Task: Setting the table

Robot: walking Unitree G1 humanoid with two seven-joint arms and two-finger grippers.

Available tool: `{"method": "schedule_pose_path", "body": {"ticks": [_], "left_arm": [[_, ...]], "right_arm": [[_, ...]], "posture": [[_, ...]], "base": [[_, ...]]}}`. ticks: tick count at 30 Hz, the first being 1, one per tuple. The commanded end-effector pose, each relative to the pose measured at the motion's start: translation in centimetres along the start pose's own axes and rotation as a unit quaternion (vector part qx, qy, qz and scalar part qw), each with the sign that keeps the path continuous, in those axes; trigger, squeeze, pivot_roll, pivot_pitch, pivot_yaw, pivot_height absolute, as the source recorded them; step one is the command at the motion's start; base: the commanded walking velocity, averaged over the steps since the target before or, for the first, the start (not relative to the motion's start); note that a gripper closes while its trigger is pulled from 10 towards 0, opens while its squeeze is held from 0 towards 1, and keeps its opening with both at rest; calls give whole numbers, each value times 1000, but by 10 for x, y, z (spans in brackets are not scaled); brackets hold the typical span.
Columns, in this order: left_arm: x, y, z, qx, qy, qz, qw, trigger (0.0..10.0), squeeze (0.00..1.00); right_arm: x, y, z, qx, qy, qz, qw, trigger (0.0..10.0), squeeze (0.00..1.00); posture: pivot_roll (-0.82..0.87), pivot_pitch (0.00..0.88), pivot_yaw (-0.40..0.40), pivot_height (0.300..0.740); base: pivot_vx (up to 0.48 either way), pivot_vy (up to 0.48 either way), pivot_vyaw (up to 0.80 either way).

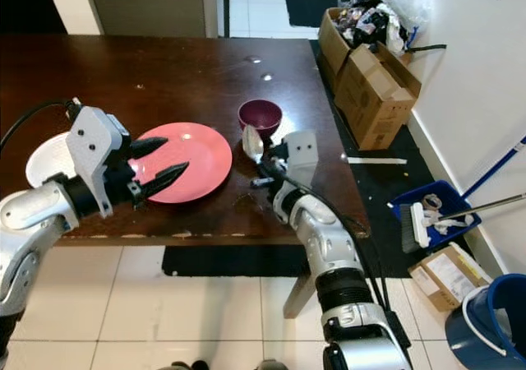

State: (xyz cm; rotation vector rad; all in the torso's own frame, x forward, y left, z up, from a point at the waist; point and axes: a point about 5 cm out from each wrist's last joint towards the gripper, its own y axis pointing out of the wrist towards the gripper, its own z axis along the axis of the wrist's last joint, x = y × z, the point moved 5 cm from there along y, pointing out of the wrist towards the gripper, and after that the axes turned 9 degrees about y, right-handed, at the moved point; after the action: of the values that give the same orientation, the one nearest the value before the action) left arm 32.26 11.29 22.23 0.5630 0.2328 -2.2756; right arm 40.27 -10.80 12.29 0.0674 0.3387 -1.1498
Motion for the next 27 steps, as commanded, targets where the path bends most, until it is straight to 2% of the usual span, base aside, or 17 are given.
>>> {"method": "schedule_pose_path", "body": {"ticks": [1, 6, 11, 16, 22, 27], "left_arm": [[2, -4, 0, -4, -2, -5, 1000, 10000, 0], [3, -4, -1, -6, -4, -7, 1000, 10000, 0], [6, -5, 0, -10, -8, -16, 1000, 10000, 0], [5, -5, 3, -10, -7, -20, 1000, 10000, 0], [3, -7, 7, -10, -4, -21, 1000, 10000, 0], [5, -8, 7, -12, -5, -21, 1000, 10000, 0]], "right_arm": [[-3, 1, -2, -2, -12, 10, 1000, 10000, 0], [-7, 1, -7, -9, -19, 20, 1000, 10000, 0], [10, 1, -11, -14, -9, -20, 1000, 10000, 0], [16, 11, -2, -17, 7, -37, 999, 10000, 0], [10, 25, 10, -17, 23, -48, 998, 10000, 0], [7, 31, 14, -16, 24, -53, 998, 10000, 0]], "posture": [[-18, 100, 49, 740], [-17, 108, 55, 740], [-15, 115, 71, 740], [-7, 120, 76, 740], [7, 121, 72, 740], [7, 121, 72, 740]], "base": [[0, 0, 0], [0, 0, 0], [0, 0, 0], [0, 0, 0], [0, 0, 0], [0, 0, 0]]}}
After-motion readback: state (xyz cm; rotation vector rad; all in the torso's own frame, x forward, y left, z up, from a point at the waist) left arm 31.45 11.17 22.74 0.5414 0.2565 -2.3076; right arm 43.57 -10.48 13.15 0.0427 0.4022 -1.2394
